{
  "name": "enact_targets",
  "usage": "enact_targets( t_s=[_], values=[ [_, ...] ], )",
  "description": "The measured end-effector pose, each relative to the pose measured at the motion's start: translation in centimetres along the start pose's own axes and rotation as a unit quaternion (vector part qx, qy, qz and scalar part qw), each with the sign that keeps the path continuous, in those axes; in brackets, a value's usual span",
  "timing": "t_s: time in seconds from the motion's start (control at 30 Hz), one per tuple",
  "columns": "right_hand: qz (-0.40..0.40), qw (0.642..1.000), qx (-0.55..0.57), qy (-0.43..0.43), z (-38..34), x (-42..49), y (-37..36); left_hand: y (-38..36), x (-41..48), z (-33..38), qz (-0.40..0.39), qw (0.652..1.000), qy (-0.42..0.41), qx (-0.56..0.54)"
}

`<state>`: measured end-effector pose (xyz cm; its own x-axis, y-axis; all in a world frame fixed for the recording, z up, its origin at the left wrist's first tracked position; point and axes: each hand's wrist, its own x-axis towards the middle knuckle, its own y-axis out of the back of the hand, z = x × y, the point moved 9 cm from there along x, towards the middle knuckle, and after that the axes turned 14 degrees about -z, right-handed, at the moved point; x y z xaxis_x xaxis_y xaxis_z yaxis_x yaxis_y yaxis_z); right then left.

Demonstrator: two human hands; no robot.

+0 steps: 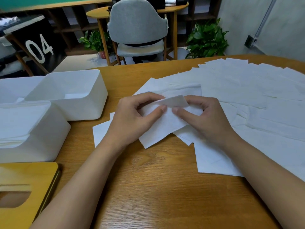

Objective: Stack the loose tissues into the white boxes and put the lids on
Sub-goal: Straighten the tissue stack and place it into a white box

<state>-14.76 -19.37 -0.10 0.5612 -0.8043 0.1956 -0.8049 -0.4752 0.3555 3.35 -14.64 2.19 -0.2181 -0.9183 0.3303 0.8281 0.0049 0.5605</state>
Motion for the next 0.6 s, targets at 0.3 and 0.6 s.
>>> enact_targets(
  t_s=[0.3, 0.6],
  values=[
    [-0.044, 0.996, 0.078, -0.024, 0.4, 0.0, -0.3, 1.1, 0.2, -1.5, 0.035, 0.993, 0.055, -0.095],
    [-0.066, 0.998, 0.008, 0.018, 0.1, 0.4, -0.9, 0.3, 0.1, -1.9, 0.023, 0.990, 0.080, -0.113]
  ],
)
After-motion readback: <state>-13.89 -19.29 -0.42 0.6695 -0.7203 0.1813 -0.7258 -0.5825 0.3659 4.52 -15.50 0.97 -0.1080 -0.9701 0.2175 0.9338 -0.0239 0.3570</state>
